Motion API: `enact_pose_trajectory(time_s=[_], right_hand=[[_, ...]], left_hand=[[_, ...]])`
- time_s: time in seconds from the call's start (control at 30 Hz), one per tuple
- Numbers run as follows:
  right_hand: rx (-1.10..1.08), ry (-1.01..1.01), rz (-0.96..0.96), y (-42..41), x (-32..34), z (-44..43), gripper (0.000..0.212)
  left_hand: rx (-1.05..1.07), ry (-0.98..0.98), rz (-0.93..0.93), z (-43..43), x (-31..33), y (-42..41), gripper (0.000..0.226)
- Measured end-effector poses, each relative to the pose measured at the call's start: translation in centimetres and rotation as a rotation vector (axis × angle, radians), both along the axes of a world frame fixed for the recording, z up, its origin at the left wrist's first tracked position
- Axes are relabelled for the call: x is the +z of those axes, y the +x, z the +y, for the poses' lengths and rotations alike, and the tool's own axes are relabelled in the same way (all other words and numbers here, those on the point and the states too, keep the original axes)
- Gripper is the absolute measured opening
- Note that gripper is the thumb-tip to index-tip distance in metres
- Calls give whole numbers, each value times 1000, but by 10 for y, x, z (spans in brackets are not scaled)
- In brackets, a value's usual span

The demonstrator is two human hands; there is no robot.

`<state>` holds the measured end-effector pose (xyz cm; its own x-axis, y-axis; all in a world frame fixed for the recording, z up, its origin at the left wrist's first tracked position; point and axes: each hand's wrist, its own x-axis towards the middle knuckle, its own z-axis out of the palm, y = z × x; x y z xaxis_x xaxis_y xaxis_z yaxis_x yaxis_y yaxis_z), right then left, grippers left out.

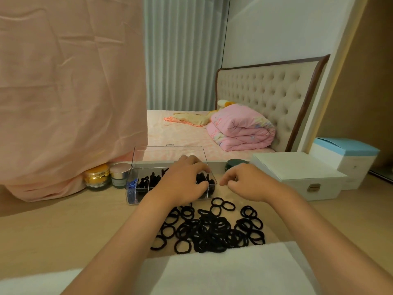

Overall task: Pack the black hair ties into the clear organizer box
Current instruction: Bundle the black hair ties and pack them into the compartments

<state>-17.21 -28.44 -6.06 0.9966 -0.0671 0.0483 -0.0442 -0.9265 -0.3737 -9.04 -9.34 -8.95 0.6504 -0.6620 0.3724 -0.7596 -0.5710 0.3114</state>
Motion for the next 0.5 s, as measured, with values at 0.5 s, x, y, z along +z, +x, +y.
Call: enact_pose_trajectory(time_s=[0.5], right_hand=[[-35, -111, 394, -51, -33, 9, 63]], left_hand=[[-110, 316, 58, 6, -40, -61, 57]])
